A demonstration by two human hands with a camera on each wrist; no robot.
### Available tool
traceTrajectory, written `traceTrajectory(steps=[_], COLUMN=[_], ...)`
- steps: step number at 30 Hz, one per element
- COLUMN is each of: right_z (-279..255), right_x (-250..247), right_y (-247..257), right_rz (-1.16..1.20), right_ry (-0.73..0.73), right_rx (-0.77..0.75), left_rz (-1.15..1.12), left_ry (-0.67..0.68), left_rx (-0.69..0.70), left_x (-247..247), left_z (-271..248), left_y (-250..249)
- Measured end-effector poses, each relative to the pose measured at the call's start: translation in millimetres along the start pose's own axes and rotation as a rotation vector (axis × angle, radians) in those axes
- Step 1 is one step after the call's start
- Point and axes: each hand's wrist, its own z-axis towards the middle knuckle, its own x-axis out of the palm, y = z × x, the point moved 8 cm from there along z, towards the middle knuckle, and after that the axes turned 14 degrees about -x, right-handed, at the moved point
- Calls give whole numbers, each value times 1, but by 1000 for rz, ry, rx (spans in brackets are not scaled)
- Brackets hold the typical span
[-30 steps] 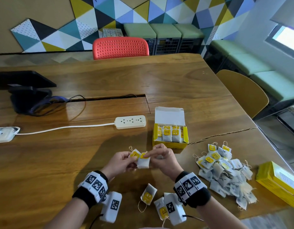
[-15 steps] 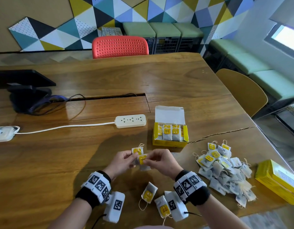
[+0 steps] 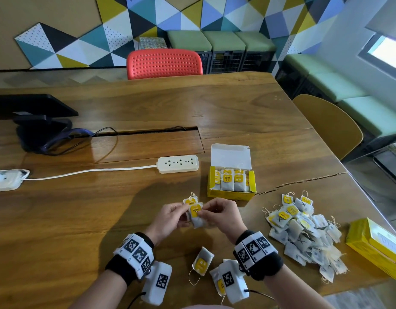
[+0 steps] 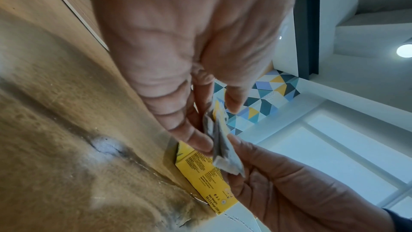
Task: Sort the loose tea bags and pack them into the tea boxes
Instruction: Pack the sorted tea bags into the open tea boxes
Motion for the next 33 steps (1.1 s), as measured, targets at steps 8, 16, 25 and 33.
traceTrajectory(steps=[8,16,25,33], right_z=[2,11,44,69], right_x=[0,-26,-109,-93], right_y=[-8,-7,9,9], right_rz=[11,75,-207,-368], right_ry=[-35,-162,-539,-399], right_rx=[27,19,60,146], left_rz=[180,265,564,611], left_ry=[-8,-177,-521,-545], left_rx=[144,316,309,187], left_x=[2,14,41,38], left_z=[4,23,71,89], left_y=[-7,-44,-83,-78])
